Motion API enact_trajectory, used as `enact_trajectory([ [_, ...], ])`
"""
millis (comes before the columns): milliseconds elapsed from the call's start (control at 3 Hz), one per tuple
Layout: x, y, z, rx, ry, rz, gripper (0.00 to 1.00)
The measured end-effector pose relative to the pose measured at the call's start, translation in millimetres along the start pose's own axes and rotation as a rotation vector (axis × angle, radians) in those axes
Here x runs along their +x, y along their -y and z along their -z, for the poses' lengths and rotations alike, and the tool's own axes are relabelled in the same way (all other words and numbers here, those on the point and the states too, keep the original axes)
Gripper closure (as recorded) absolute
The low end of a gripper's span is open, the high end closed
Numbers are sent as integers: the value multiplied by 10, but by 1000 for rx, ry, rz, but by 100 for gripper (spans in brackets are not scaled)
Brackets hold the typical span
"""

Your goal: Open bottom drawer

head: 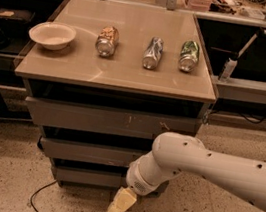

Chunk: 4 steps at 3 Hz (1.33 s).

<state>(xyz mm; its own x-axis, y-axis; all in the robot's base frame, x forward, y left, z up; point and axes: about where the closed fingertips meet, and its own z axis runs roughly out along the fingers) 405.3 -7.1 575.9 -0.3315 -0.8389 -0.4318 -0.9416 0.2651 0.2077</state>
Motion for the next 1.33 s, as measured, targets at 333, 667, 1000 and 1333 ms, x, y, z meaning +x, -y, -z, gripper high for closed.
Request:
enact_trajectory([
  [333,0,0,0,0,0,0,0],
  [667,105,109,-227,2,22,-47,0],
  [1000,376,438,-580,45,48,-132,0],
  [1333,637,721,-842,83,50,-181,0],
])
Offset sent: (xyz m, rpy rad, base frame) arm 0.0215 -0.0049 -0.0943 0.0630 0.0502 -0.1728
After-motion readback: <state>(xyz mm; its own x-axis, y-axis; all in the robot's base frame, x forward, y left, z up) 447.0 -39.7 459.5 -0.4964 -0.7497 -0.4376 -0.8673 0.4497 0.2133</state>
